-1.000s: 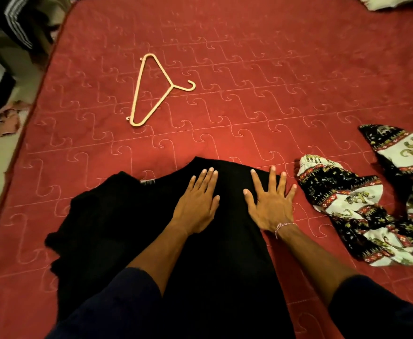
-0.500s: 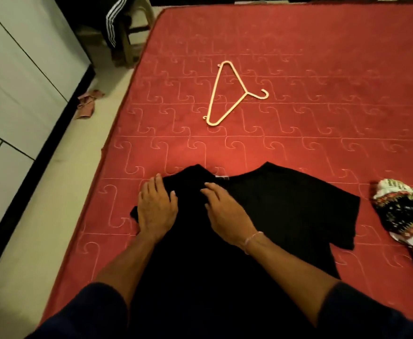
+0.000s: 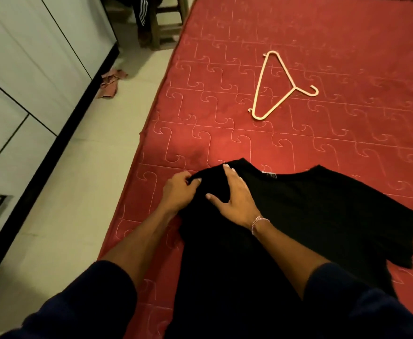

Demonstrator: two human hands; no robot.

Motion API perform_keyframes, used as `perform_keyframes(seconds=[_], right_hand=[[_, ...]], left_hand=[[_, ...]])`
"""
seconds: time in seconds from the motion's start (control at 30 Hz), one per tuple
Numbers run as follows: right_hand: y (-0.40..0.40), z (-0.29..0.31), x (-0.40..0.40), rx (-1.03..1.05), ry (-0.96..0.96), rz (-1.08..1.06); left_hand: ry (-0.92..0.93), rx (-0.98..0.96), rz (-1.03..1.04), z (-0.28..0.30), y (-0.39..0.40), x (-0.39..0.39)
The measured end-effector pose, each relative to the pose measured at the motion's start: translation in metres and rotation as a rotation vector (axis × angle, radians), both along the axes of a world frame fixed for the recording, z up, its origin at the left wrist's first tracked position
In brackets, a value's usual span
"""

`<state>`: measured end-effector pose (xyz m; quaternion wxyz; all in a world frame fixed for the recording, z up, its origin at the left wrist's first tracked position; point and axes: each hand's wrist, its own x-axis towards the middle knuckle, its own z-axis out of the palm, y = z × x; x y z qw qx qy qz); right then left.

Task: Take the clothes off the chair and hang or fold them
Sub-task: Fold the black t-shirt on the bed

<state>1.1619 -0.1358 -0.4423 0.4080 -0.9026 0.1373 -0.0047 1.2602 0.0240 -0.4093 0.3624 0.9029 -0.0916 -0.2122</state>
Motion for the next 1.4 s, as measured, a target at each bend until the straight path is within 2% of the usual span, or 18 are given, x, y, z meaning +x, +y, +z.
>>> perform_keyframes(seconds=[0.1,0.23,0.27,0.4,0.43,0.5,0.57,0.7,0.77,0.87,0.93,1.03,1.13,1.33,1.4], right_hand=[[0.001,0.001,0.000,-0.023,0.018,0.034],[0.004,0.001,-0.001,-0.170,0.066,0.107],[0.004,0.000,-0.001,-0.223,0.084,0.123],[0.009,-0.002,0.001,-0.378,0.162,0.145],[0.011,-0.002,0.001,-0.391,0.171,0.144],[0.012,0.000,0.002,-0.406,0.183,0.142],[0.013,0.001,0.002,-0.406,0.197,0.143],[0.016,0.003,0.003,-0.402,0.221,0.139],[0.017,0.001,0.003,-0.421,0.219,0.121],[0.022,-0.002,0.005,-0.498,0.208,0.077],[0.026,-0.003,0.008,-0.603,0.213,0.040],[0.031,-0.003,0.014,-0.660,0.220,-0.019],[0.031,-0.004,0.019,-0.653,0.213,-0.050],[0.018,-0.003,0.024,-0.625,0.257,0.031],[0.012,-0.002,0.022,-0.576,0.230,0.045]], left_hand=[[0.127,-0.249,0.141,-0.002,0.016,0.008],[0.015,-0.141,0.177,0.006,0.026,0.017],[0.050,-0.107,0.164,0.013,0.029,0.021],[0.512,-0.062,0.046,0.030,0.053,0.030],[0.558,-0.131,0.068,0.029,0.060,0.029],[0.604,-0.388,0.199,0.023,0.067,0.025],[0.571,-0.596,0.345,0.014,0.067,0.016],[0.451,-0.704,0.646,-0.006,0.052,-0.014],[0.318,-0.592,0.695,-0.011,0.047,-0.025],[0.012,-0.353,0.524,-0.014,0.045,-0.028],[-0.114,-0.255,0.479,-0.011,0.043,-0.024],[-0.189,-0.071,0.482,-0.006,0.038,-0.021],[-0.302,0.118,0.400,-0.013,0.041,-0.028],[-0.355,0.298,0.356,-0.018,0.046,-0.019],[-0.360,0.296,0.344,-0.018,0.050,-0.018]])
